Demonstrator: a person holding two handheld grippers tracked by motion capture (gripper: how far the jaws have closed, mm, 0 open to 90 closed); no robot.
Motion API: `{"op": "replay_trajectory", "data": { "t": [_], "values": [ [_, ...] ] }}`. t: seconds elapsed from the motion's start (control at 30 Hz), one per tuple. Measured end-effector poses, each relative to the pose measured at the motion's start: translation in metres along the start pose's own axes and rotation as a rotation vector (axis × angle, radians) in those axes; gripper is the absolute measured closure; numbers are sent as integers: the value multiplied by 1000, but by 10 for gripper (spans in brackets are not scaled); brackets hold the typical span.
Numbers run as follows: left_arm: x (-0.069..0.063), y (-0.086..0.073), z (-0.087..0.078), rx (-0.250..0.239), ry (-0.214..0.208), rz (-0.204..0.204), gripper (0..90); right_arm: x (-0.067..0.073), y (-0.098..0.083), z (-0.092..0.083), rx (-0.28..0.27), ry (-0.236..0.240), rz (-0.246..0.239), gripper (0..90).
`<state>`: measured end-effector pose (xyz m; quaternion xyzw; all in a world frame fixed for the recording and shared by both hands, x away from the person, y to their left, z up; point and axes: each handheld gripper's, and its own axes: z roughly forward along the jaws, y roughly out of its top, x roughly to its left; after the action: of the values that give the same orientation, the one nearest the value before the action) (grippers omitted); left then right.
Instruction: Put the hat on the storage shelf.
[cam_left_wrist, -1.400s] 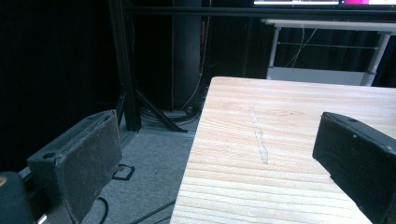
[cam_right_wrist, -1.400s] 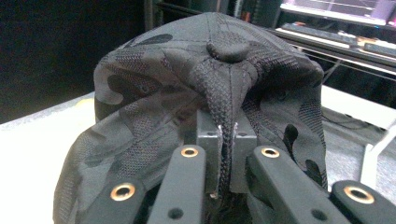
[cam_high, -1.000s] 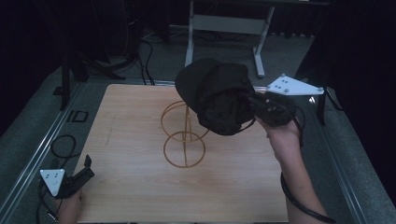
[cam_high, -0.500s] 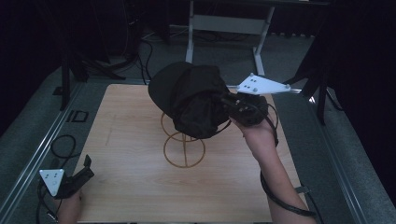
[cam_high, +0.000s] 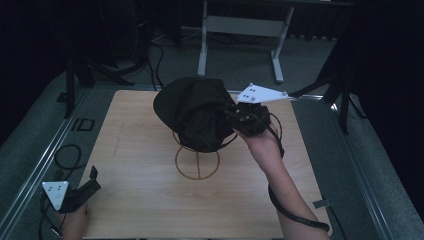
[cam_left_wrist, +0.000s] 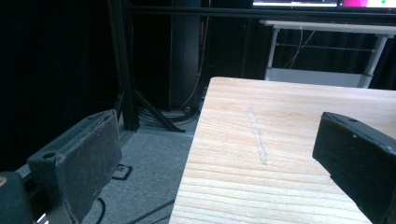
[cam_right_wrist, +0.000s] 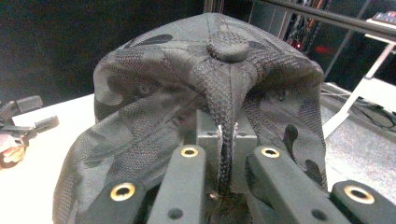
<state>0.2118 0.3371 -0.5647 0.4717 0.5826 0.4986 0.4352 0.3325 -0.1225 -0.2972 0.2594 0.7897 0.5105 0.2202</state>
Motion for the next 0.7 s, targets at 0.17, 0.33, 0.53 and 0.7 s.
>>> {"op": "replay_trajectory", "data": {
  "t": [0.17, 0.33, 0.53, 0.7],
  "values": [
    [0, 0, 0, -1, -1, 0, 18, 0, -8, 9, 25, 12, 9, 866],
    [0, 0, 0, -3, -3, 2, 18, -1, -16, 19, 52, 21, 26, 865],
    [0, 0, 0, -4, -5, 0, 18, -1, -29, 28, 74, 20, 42, 862],
    [0, 0, 0, -4, -7, 0, 18, -1, -35, 32, 69, 23, 56, 822]
  ]
}}
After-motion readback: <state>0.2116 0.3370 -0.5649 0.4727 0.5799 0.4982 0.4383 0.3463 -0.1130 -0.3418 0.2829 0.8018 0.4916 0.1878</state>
